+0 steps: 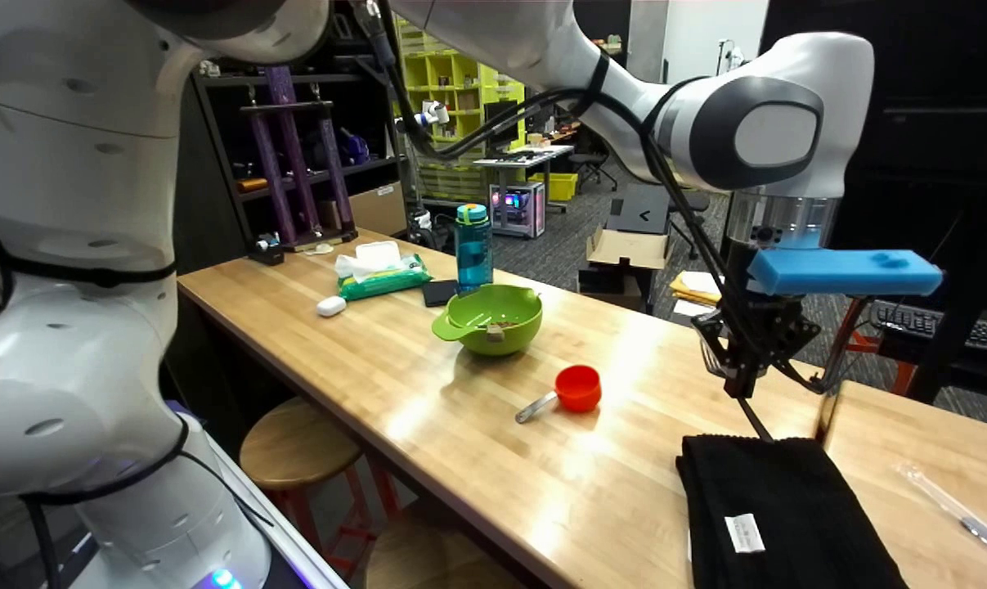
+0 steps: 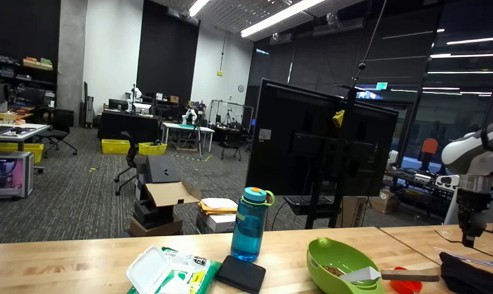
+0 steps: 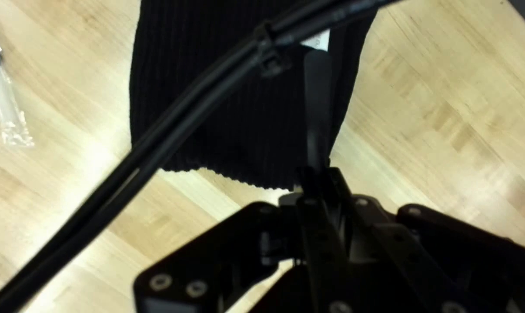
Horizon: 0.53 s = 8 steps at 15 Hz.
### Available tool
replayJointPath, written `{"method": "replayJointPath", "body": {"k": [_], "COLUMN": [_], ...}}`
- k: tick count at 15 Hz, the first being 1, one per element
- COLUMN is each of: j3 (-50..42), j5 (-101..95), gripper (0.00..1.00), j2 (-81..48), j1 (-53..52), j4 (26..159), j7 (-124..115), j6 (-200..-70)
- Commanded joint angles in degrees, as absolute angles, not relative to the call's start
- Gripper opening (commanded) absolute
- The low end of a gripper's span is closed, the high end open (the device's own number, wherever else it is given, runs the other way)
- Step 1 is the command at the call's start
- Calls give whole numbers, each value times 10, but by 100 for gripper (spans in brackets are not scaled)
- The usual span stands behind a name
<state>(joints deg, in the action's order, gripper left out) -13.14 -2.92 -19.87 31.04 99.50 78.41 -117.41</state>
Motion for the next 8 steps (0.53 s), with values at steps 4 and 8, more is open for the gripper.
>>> {"method": "replayJointPath", "body": {"k": [4, 8], "j3": [-133, -124], "j5": [-41, -47], "gripper": [2, 2], "j2": [-108, -65], "j1": [250, 206], "j4": [1079, 1133], "j7": [776, 762], "j6": [-1170, -1174]}}
